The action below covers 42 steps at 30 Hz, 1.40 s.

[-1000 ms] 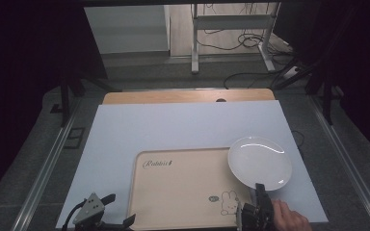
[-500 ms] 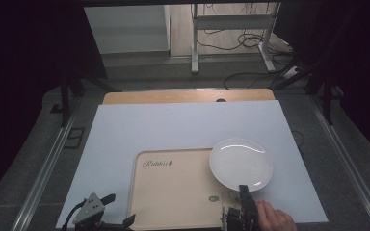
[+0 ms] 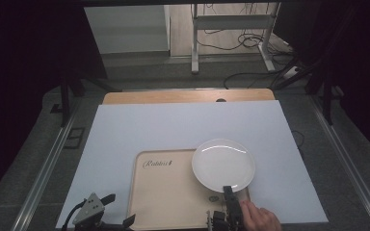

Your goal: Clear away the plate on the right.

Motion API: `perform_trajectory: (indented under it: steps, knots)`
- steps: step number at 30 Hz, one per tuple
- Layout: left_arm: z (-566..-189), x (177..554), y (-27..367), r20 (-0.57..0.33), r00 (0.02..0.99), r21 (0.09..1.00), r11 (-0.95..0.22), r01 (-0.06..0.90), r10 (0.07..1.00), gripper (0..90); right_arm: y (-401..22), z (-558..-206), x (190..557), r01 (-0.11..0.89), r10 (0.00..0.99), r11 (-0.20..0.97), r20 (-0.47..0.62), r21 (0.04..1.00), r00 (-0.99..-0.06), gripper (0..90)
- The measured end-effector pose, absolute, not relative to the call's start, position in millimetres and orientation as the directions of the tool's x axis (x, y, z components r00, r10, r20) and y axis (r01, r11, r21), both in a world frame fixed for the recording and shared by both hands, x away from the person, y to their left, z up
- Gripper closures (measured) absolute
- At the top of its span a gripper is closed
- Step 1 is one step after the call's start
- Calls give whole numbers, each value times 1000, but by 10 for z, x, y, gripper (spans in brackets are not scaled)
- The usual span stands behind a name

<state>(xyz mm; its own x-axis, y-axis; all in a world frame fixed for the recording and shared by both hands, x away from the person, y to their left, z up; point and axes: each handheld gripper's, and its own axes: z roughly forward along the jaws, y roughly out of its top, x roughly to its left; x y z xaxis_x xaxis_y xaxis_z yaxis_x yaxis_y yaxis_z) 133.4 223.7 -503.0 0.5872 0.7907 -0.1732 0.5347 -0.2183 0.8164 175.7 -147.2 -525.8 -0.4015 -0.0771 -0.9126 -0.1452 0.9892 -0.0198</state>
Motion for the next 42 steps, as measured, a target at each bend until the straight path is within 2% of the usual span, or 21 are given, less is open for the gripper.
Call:
perform_trajectory:
  steps: [20, 31, 42]
  knots:
    - [-5029, 1329, 2242, -171, 590, 819, -219, 530, 789, 38, -997, -5332, 1685, -275, -132, 961, -913, -22, -387, 844]
    - [-5028, 1325, 2245, -169, 592, 821, -219, 527, 788, 38, -794, -5407, 1653, -311, -147, 950, -906, -18, -397, 844]
    - [-5027, 1321, 2242, -166, 594, 822, -222, 524, 787, 38, -767, -5481, 1619, -312, -155, 950, -894, -18, -421, 848]
